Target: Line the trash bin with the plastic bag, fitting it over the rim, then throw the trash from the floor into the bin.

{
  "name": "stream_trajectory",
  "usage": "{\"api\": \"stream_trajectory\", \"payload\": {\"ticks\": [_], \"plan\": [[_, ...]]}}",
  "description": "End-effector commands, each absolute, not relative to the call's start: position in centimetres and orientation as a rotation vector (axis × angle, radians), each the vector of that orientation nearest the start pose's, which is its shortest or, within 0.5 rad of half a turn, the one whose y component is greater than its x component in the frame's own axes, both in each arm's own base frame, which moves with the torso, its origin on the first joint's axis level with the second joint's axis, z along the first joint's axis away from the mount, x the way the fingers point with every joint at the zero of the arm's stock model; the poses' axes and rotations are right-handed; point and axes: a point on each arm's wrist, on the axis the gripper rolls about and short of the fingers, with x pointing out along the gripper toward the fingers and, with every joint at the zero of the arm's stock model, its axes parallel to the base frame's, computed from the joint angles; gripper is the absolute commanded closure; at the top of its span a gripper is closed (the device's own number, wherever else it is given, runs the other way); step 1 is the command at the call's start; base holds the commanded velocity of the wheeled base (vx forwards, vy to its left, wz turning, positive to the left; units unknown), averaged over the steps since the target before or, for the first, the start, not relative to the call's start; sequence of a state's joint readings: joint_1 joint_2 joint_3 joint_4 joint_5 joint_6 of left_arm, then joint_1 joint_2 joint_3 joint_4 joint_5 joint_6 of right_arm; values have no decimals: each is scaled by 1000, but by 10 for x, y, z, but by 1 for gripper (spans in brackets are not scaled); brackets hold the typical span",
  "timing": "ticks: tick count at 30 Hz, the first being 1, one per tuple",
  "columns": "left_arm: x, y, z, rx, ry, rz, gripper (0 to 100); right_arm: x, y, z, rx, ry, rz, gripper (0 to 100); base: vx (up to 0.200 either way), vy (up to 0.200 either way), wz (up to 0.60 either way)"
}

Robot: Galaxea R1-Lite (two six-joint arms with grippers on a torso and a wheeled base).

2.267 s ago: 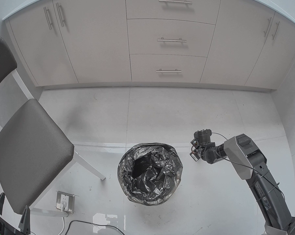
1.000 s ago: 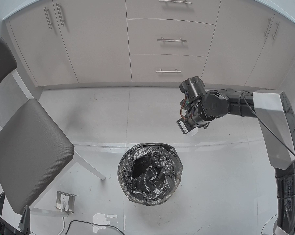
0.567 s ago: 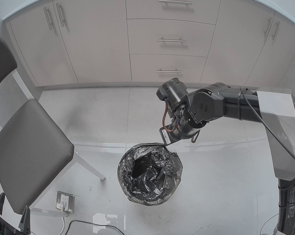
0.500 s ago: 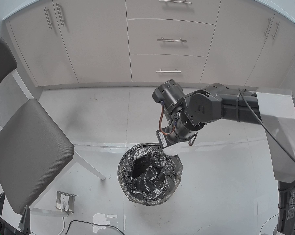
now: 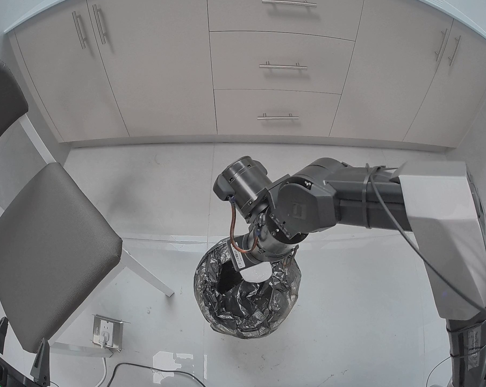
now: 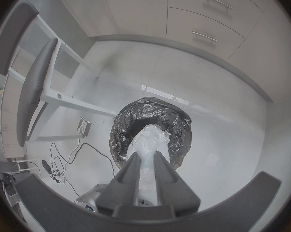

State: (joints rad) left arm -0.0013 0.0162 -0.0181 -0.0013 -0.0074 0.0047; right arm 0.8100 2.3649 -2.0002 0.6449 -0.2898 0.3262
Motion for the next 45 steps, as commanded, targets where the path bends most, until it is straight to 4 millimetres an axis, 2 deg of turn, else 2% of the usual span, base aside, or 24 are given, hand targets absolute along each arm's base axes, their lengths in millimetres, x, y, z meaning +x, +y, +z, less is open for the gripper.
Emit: {"api": "stream_trajectory", "payload": {"ticks": [1, 9, 16, 45], "plan": [[-23, 0, 76, 5, -2, -9, 0, 316, 339, 115, -267, 951, 337, 100, 0, 0, 0], [-23, 0, 76, 5, -2, -9, 0, 315, 346, 99, -298, 970, 346, 100, 0, 0, 0], [-23, 0, 76, 5, -2, -9, 0, 311, 351, 93, -316, 975, 357, 100, 0, 0, 0], [-23, 0, 76, 5, -2, -9, 0, 312, 350, 93, -333, 970, 359, 100, 0, 0, 0]]}}
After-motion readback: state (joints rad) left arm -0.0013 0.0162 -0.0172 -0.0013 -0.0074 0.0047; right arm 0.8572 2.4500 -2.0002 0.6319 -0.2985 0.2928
